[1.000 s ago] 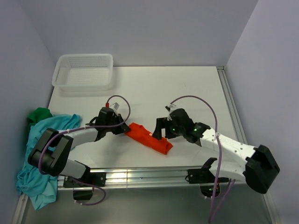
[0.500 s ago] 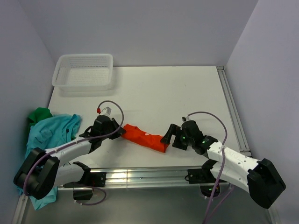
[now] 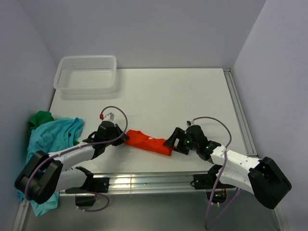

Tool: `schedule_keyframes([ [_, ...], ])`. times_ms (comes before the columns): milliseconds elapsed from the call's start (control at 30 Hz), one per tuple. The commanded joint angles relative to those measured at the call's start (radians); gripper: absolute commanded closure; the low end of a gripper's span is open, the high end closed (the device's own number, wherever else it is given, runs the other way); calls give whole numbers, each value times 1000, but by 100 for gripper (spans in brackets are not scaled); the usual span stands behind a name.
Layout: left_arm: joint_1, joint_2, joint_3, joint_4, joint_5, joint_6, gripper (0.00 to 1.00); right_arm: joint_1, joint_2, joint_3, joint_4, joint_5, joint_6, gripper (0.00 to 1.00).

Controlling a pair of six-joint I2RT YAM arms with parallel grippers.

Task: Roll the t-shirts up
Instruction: Place the rolled tshirt into the container

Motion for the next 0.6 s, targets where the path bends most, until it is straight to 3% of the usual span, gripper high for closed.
schedule_keyframes([
  [0, -11, 11, 18, 6, -19, -5, 100, 11, -1, -19, 62, 34, 21, 15],
  [300, -23, 1, 35, -19, -48, -5, 100, 44, 62, -28, 101, 57, 46, 15],
  [400, -29, -2, 39, -28, -57, -5, 100, 55, 74, -39, 122, 79, 59, 20],
  [500, -31, 0, 45, -35, -62, -4, 100, 57, 67, -41, 122, 105, 59, 33],
  [533, -31, 3, 48, -37, -62, -4, 100, 57, 62, -41, 122, 108, 59, 46],
  [567, -32, 3, 48, -37, -62, -4, 100, 57, 57, -39, 125, 111, 56, 54],
])
